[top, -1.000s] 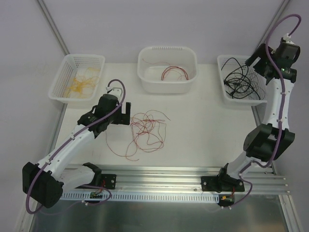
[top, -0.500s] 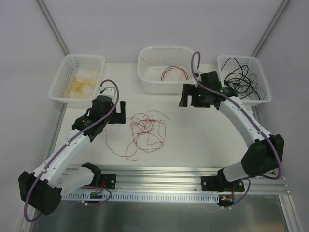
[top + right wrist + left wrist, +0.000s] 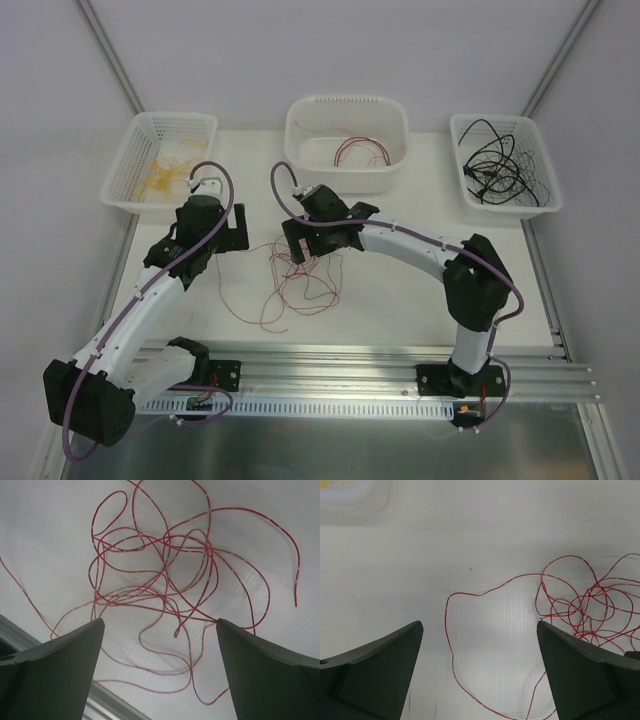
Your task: Untangle the cables
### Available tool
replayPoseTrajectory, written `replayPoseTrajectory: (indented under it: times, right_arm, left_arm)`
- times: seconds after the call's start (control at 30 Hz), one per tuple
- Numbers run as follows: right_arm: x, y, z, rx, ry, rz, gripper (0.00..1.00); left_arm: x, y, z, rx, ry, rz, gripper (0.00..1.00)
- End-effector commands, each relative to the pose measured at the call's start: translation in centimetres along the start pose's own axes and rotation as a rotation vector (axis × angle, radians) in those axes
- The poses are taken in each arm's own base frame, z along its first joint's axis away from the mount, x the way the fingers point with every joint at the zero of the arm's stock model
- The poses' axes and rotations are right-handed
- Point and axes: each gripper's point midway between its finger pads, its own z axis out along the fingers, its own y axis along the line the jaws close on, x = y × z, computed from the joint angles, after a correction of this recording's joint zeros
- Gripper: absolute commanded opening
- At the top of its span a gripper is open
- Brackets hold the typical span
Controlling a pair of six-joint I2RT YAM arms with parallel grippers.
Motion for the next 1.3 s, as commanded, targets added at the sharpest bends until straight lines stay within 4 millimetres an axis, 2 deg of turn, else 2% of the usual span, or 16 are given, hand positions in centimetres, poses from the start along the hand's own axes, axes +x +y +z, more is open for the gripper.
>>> replayPoseTrajectory:
  times: [0.0,0.07,0.1,0.27,0.43,0.57,0.73,0.83,0.87,0.93,0.97,1.0,1.1,1.2,1.27]
  right_arm:
    - [-3.1,0.8,1.8,0.050,-0.087,-0.024,0.99]
    - [-3.0,1.9,3.0,0.038,-0.077,-0.061,1.00]
    - [-2.1,2.0,4.4,0.041,-0.045,-0.067,0.99]
    - [-0.1,3.2,7.1,0.044,0.011,-0.114,1.00]
    - [2.4,2.1,9.3,0.104,0.086,-0.145,1.00]
    - [3.5,1.3,10.2,0.137,0.101,-0.146,0.96]
    - [4.4,0.2,10.9,0.178,0.114,-0.158,0.78]
    - [4.7,-0.5,11.0,0.197,0.118,-0.176,0.51]
    - [4.8,-0.5,11.0,0.200,0.120,-0.182,0.37]
    - [5.1,-0.9,11.0,0.211,0.126,-0.197,0.26]
    - [5.3,-1.2,11.0,0.219,0.130,-0.199,0.08]
    - [5.3,-1.3,10.8,0.224,0.129,-0.203,0.01]
    - [4.5,-1.6,9.6,0.234,0.096,-0.211,0.01]
    - [3.1,-2.1,7.0,0.246,0.034,-0.223,0.01]
    - [1.3,-2.6,4.4,0.246,-0.028,-0.210,0.01]
  left_arm:
    - [-0.9,1.3,0.0,-0.049,-0.044,-0.072,0.99]
    - [-0.9,2.0,0.1,-0.063,-0.042,-0.093,0.99]
    - [-1.0,2.1,0.1,-0.065,-0.043,-0.101,0.99]
    - [-1.1,2.2,0.2,-0.053,-0.040,-0.117,0.99]
    - [-1.0,2.1,0.3,-0.049,-0.034,-0.116,0.99]
    - [-1.0,2.3,0.3,-0.053,-0.036,-0.115,0.99]
    - [-0.9,2.1,0.4,-0.048,-0.033,-0.113,0.99]
    - [-1.0,2.0,0.4,-0.043,-0.034,-0.113,0.99]
    - [-0.9,2.0,0.5,-0.044,-0.031,-0.112,0.99]
    - [-0.8,2.0,0.5,-0.044,-0.029,-0.113,0.99]
    - [-0.9,2.1,0.5,-0.044,-0.031,-0.113,0.99]
    - [-0.9,2.1,0.5,-0.043,-0.032,-0.112,0.99]
    - [-0.8,2.1,0.5,-0.044,-0.029,-0.111,0.99]
    - [-0.9,2.0,0.5,-0.041,-0.030,-0.112,0.99]
    - [-0.8,2.0,0.5,-0.039,-0.030,-0.112,0.99]
